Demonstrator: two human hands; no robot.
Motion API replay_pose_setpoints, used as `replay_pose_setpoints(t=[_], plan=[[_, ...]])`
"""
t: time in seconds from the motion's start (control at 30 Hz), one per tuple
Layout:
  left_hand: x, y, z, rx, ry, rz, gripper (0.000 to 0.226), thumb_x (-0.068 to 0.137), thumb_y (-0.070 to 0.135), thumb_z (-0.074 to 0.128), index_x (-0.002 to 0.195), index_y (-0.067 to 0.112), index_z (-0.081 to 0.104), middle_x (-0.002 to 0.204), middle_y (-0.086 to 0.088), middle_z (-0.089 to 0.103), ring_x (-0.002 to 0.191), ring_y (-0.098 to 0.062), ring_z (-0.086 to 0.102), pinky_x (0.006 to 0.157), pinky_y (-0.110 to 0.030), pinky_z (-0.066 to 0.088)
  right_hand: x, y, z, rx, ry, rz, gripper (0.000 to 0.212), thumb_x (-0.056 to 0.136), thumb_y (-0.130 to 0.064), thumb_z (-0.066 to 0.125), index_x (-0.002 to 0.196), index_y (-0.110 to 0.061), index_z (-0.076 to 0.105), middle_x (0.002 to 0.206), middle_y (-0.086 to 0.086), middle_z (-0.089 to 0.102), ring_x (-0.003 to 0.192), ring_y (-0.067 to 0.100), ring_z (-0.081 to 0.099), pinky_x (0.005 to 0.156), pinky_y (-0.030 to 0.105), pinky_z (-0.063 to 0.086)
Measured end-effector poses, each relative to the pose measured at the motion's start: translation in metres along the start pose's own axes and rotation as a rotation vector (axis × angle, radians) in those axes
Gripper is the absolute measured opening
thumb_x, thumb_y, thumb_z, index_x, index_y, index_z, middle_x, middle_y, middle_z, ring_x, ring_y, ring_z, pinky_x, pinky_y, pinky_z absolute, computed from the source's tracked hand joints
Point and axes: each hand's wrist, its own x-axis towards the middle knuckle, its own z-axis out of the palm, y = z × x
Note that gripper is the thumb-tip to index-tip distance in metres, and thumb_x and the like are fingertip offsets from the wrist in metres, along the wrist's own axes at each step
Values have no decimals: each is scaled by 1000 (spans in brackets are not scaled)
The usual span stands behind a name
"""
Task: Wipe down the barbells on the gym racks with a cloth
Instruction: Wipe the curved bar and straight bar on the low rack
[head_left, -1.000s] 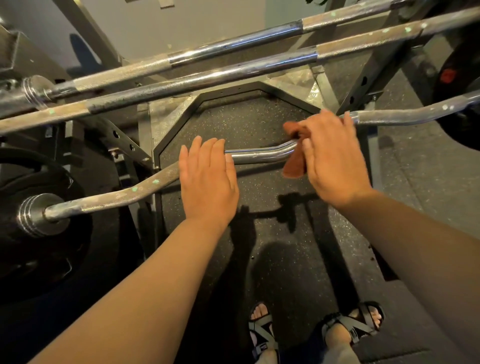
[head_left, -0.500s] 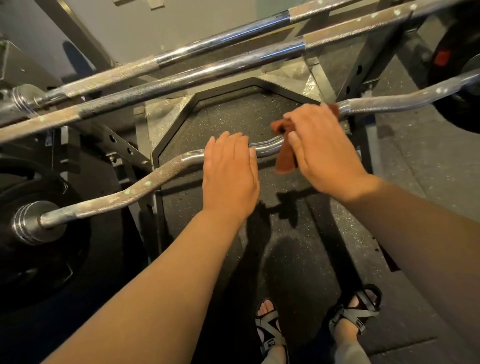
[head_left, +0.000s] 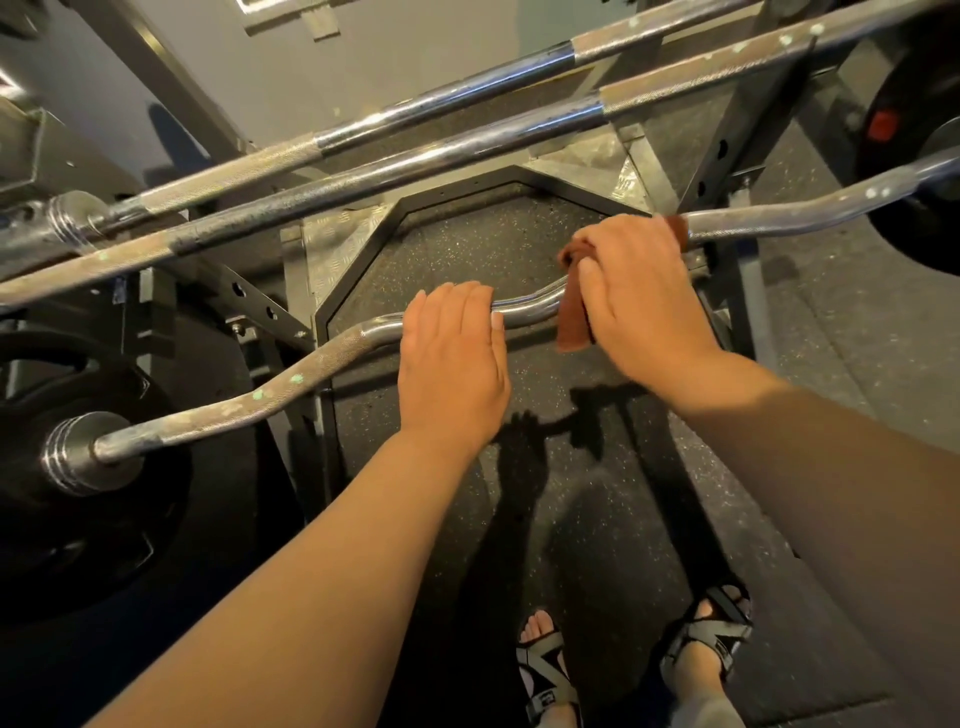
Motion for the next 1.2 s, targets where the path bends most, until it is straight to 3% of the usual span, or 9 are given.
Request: replay_pose_setpoints(t=[0.1,0.23,0.33,0.43,0.53,0.67,0.9,1.1,1.2], plan=[[0,3,2,-5,23,-19,29,107,25,37,123,12,58,120,-5,59,115,-25,51,115,-47,31,-3,-25,16,-41,10,145,24,106,-26,39,123,-17,54,129,3,52,136,24,39,125,50,15],[-1,5,2,8,13,-37,34,107,27,34,126,12,58,125,-4,59,123,-24,50,120,-44,24,-17,-37,26,-32,-136,-122,31,104,-27,41,132,-16,51,131,4,51,138,26,37,126,47,11],[0,5,3,5,27,-36,33,107,25,36,126,11,58,124,-5,59,122,-26,51,117,-48,29,-2,-6,10,-85,-208,-272,34,105,-42,43,132,-23,51,124,-4,55,123,18,46,116,37,28],[1,10,4,0,38,-80,32,106,27,35,122,12,58,118,-4,58,116,-25,51,116,-50,29,14,11,1,-91,-106,-97,36,107,-46,37,123,-21,57,115,-3,59,114,19,52,110,36,33],[3,14,7,8,55,-122,29,106,27,35,118,13,58,112,-3,57,111,-25,51,116,-49,28,8,-3,10,-62,3,105,32,108,-37,35,124,-18,55,124,0,55,129,21,46,126,44,16],[3,15,10,26,52,-141,29,107,27,35,119,14,57,113,-3,56,113,-25,51,117,-50,26,-26,-18,27,-44,-41,17,43,107,-25,35,146,-9,40,152,10,40,154,30,17,127,53,6],[5,27,8,-23,49,-232,35,104,27,34,120,12,61,119,-5,60,125,-26,49,124,-50,16,27,2,-2,-236,-117,-122,37,107,-44,33,106,-20,61,101,0,61,94,22,53,92,38,39],[13,47,20,54,-25,-144,46,108,30,25,130,10,60,147,-10,52,148,-28,33,126,-47,13,-16,-4,19,-107,-88,-102,45,107,-32,29,144,-14,47,141,6,51,144,27,35,127,49,8],[12,42,22,52,-13,-122,41,108,30,28,128,13,60,137,-5,56,135,-26,45,120,-48,23,-2,10,3,-137,-182,-195,38,106,-35,33,137,-21,49,134,0,53,137,21,41,127,42,10]])
